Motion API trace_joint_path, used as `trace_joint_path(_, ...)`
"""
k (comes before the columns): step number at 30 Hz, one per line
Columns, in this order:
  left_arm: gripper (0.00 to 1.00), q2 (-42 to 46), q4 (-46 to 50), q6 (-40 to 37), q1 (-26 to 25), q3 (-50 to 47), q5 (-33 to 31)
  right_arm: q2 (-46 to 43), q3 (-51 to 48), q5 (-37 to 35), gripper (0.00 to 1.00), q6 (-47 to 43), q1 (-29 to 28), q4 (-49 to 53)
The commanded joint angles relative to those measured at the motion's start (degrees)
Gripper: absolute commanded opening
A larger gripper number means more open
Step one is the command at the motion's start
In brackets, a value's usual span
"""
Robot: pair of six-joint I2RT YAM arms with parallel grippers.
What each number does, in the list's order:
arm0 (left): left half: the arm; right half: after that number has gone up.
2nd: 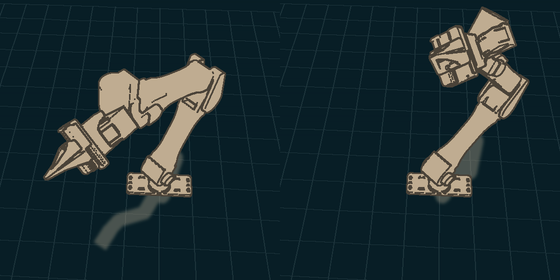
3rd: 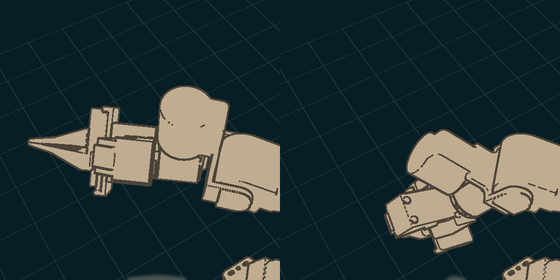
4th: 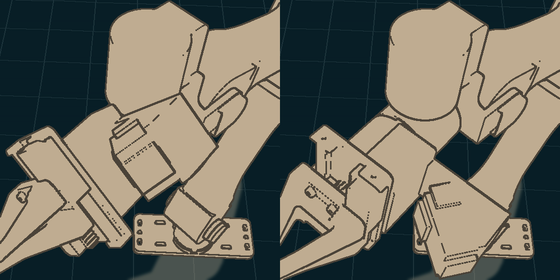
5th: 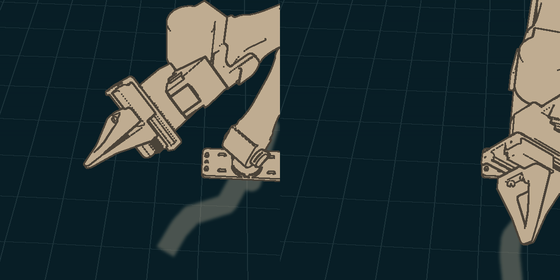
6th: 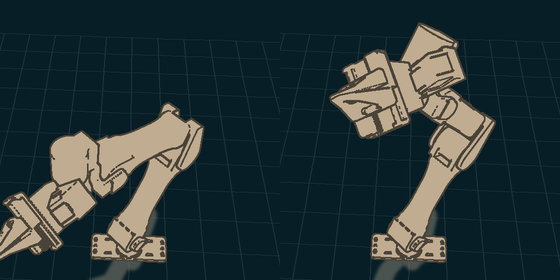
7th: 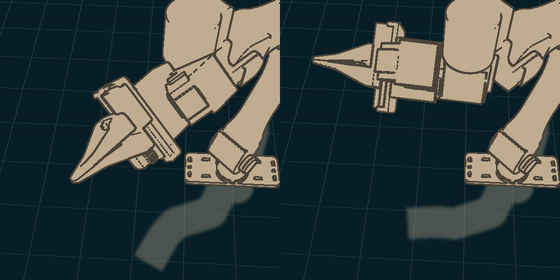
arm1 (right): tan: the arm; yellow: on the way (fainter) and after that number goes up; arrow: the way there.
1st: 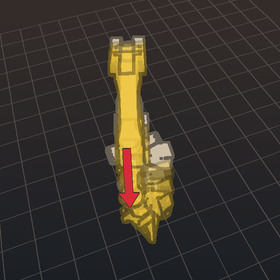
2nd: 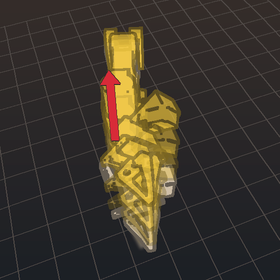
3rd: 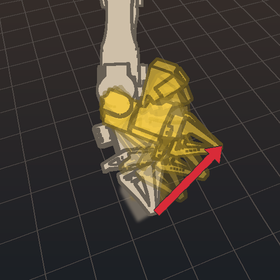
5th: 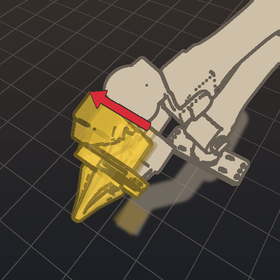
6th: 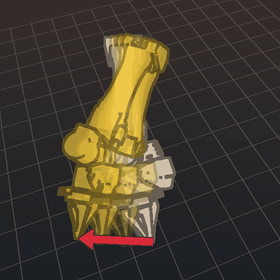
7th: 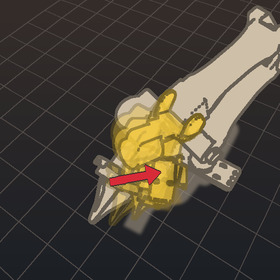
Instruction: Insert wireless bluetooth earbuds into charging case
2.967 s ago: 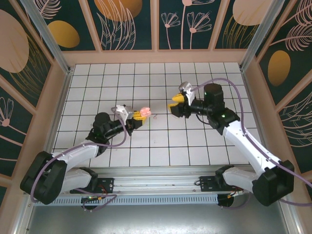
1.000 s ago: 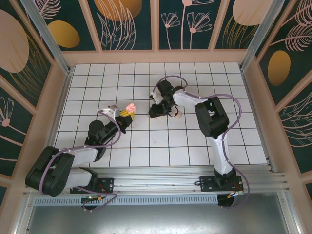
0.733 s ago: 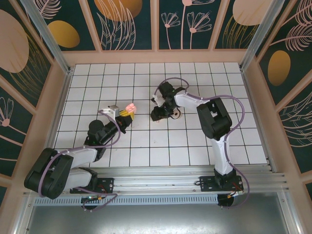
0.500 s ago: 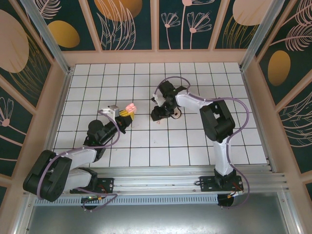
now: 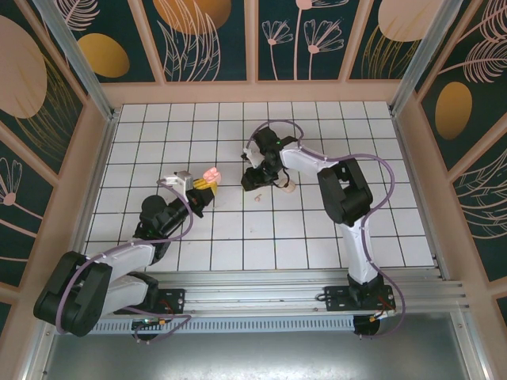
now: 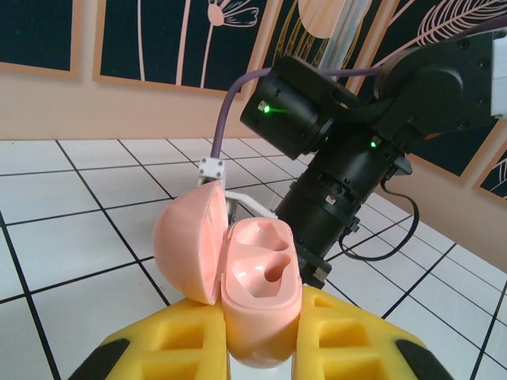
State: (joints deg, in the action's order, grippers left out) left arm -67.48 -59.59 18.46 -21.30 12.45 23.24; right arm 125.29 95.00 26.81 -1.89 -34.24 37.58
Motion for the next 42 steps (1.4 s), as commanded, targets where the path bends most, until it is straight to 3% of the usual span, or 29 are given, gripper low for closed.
trace_joint_path(1, 0.14, 0.69, 0.22, -1.14, 0.47, 1.08, -0.42, 0.35, -1.92, -0.86, 0.4, -1.37, 0.07, 1.1)
trace_joint_path(30, 0.15, 2.49, 1.98, -1.75, 0.47, 0.96, -0.66, -8.96, -13.55, -1.18, 0.37, 3.06, -1.89, 2.07)
trace_joint_path(42, 0.15, 3.34, 2.67, -1.99, 0.47, 1.0, -0.64, -8.89, -3.21, -15.25, 0.38, 9.51, -2.83, 10.58)
